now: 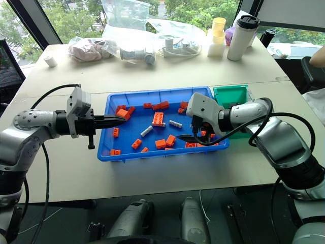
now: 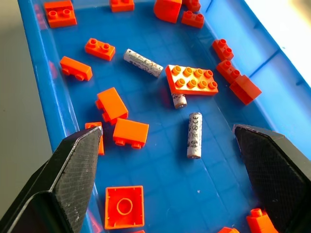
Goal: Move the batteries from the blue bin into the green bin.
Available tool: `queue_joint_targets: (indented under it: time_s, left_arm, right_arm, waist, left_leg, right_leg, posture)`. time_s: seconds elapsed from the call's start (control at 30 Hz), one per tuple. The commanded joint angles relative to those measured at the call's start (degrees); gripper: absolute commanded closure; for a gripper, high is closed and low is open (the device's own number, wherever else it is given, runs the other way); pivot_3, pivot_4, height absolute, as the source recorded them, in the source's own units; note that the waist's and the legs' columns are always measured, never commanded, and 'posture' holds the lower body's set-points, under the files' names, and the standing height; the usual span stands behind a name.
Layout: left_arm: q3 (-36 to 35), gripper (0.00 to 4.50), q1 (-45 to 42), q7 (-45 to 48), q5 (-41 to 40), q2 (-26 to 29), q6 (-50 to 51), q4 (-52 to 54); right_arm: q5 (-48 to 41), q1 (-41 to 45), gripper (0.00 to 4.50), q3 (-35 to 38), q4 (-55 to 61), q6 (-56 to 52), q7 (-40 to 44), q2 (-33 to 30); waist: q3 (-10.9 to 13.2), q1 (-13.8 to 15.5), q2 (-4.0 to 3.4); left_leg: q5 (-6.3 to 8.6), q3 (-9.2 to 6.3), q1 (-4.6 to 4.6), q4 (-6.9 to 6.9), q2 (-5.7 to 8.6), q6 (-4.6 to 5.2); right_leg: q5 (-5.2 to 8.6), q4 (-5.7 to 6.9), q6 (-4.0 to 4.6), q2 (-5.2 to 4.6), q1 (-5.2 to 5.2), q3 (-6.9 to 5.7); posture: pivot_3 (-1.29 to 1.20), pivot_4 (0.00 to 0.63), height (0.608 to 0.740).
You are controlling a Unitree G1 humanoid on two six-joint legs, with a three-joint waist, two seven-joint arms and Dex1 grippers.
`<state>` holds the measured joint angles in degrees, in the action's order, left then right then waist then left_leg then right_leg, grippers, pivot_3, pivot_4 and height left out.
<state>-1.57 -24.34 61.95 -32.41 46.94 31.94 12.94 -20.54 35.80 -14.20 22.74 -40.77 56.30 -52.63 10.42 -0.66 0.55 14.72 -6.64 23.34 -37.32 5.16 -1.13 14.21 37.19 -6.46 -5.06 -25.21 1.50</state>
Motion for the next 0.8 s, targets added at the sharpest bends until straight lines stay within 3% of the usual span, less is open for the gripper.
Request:
queue_joint_targets:
  time_s: [0.03,0.17,0.3,0.57,0.8]
  left_arm:
    - [-1.22,4.5,-1.09,-0.34,0.93,-0.17,-1.58,-0.68]
    - [-1.4,4.5,-1.34,-0.42,0.8,-0.57,-1.56,-0.74]
    - [-2.14,4.5,-0.62,-0.92,1.4,-0.35,-2.27,-0.82]
    - [-4.62,4.5,2.26,-2.62,0.51,0.36,-1.42,2.18]
    - [-6.03,4.5,4.98,-5.31,-0.21,-0.07,-0.37,5.7]
  right_arm:
    - [3.78,4.13,0.04,-3.48,-2.41,4.85,2.89,2.14]
    - [8.07,8.96,0.04,-8.43,-8.03,9.47,6.27,5.86]
    - [16.74,18.27,0.04,-17.43,-23.0,21.55,11.23,14.25]
    - [22.66,27.17,0.04,-22.14,-46.23,33.44,18.23,28.23]
    - [27.72,32.14,0.04,-22.48,-64.22,42.16,19.68,36.32]
  waist:
    - [0.0,-0.07,0.0]
    - [0.0,-0.13,0.0]
    - [0.0,-0.68,0.0]
    - [0.0,-0.52,0.01]
    - [0.0,-0.58,0.01]
  left_leg:
    - [0.0,0.0,0.0,0.0,0.0,0.0]
    - [-0.01,0.0,0.0,0.0,0.0,-0.01]
    - [-0.18,0.03,-0.02,0.0,0.0,-0.31]
    - [-0.21,0.04,0.03,0.07,0.04,-0.37]
    - [-0.23,-0.01,0.01,0.08,0.02,-0.4]
  right_leg:
    - [0.0,0.0,0.0,0.0,0.0,0.0]
    - [0.0,0.0,0.0,0.01,-0.01,0.0]
    - [0.0,0.02,0.0,0.02,-0.02,0.0]
    - [-0.01,0.0,0.01,-0.02,-0.12,-0.05]
    - [-0.01,0.05,0.02,0.01,-0.14,-0.06]
  posture:
    - [0.0,0.15,0.74]
    - [0.0,0.15,0.74]
    - [0.0,0.15,0.74]
    - [0.0,0.15,0.74]
    - [0.0,0.15,0.74]
